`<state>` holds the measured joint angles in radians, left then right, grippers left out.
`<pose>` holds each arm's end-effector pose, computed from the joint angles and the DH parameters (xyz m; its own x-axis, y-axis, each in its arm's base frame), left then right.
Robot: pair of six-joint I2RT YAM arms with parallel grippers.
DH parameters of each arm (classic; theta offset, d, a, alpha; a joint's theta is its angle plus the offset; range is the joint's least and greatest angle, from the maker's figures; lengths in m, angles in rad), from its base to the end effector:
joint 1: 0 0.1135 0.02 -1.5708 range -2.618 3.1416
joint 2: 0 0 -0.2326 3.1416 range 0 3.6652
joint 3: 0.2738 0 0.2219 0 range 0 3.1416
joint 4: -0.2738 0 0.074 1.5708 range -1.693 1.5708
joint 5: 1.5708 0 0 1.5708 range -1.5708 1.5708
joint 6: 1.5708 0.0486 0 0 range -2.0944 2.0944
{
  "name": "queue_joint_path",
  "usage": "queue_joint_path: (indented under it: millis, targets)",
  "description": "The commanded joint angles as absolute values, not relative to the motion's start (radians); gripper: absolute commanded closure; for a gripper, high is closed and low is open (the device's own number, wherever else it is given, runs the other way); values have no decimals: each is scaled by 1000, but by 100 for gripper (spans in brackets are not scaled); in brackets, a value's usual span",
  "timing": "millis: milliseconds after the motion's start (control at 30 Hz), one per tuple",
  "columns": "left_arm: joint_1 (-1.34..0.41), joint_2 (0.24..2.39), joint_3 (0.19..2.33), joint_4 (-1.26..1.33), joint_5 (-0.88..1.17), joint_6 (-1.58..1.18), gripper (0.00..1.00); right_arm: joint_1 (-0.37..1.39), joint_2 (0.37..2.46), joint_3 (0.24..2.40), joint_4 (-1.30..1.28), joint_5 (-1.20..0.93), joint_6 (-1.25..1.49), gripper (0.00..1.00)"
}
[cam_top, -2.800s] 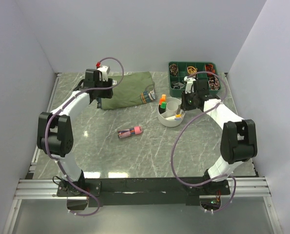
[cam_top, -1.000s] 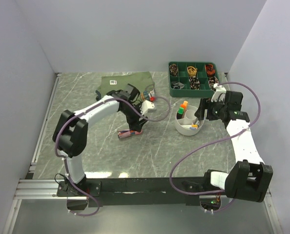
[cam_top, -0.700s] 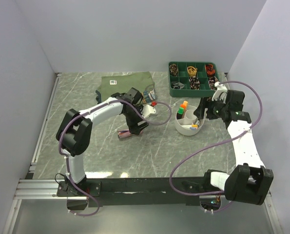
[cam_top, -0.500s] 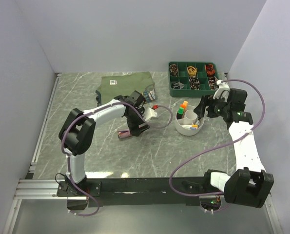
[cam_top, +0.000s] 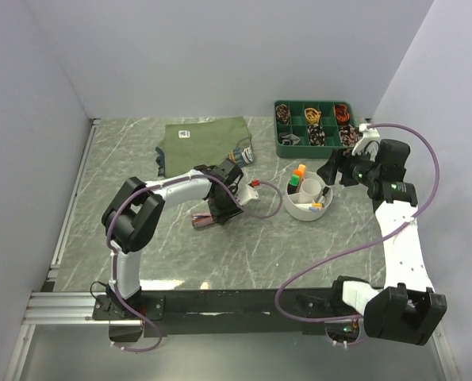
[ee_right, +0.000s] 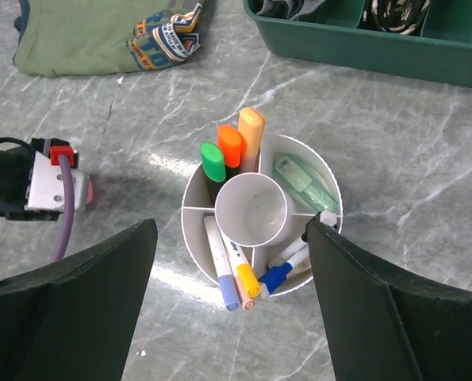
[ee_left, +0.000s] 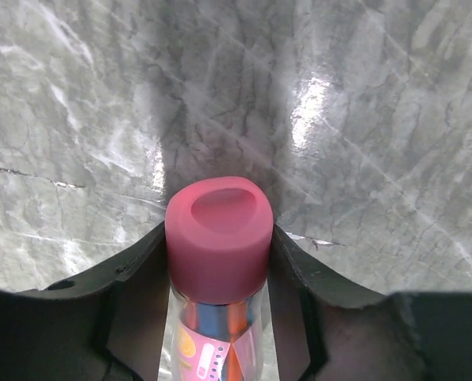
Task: Sort the stationery into containers
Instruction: Pick up the stationery from the center of the board.
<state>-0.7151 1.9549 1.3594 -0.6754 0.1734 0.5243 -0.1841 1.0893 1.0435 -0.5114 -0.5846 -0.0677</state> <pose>0.2615 -0.2382 0.1426 -0.2818 0.8979 -0.3383 0.9535 0.3013 0.0052 0.2267 -0.0149 0.3092 -0.4979 0.0353 -0.8665 -0.3423 0.9101 0.2338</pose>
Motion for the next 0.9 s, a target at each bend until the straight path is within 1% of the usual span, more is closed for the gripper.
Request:
queue_joint_path:
  millis: [0,67,100,167,200,267,300,400,433,467,567,600,633,667,700,767,800,833,867]
  targets:
    - [-716,1921,1399,-721,175,497,86,-193,1057,1071,-468,-578,-52,16]
    - [-716,1911,1437,-755,192,502,92,-195,1042,1060,-465,-571,-52,16]
    - [-716,1907,1492,-773,202,506,98,-201,1035,1055,-465,-568,-49,15]
    - [-716,1898,1566,-837,221,506,99,-213,1011,1040,-457,-560,-40,16]
    - [-716,1898,1659,-863,253,506,99,-231,1003,1034,-451,-558,-23,16]
    - [-716,1910,1768,-940,303,512,99,-253,980,1016,-445,-563,-2,16]
    - [-715,1914,1875,-956,357,514,99,-268,973,1009,-440,-566,33,16]
    - [-709,1914,2012,-945,463,522,99,-317,943,986,-440,-572,70,16]
    - [-707,1905,2019,-910,545,526,99,-336,927,979,-442,-574,75,16]
    - [-707,1878,2014,-825,602,534,99,-342,917,959,-440,-568,78,16]
    - [-707,1791,1873,-578,765,506,99,-356,894,927,-437,-569,89,16]
    - [-707,1770,1777,-361,802,453,99,-356,891,922,-439,-568,90,15]
    - [-707,1752,1732,-260,883,425,99,-357,893,919,-440,-566,91,16]
    - [-707,1734,1689,-136,922,387,99,-357,893,916,-439,-566,91,16]
    - [-707,1736,1630,70,951,279,99,-359,891,916,-439,-565,92,16]
    - [-709,1785,1612,240,1029,172,99,-360,899,922,-436,-566,89,16]
    - [-709,1807,1612,315,1048,56,99,-360,900,923,-433,-566,89,16]
    - [-710,1830,1606,518,1057,-1,99,-360,903,925,-433,-565,84,16]
    - [-710,1876,1588,620,1068,-91,99,-362,905,927,-433,-561,80,16]
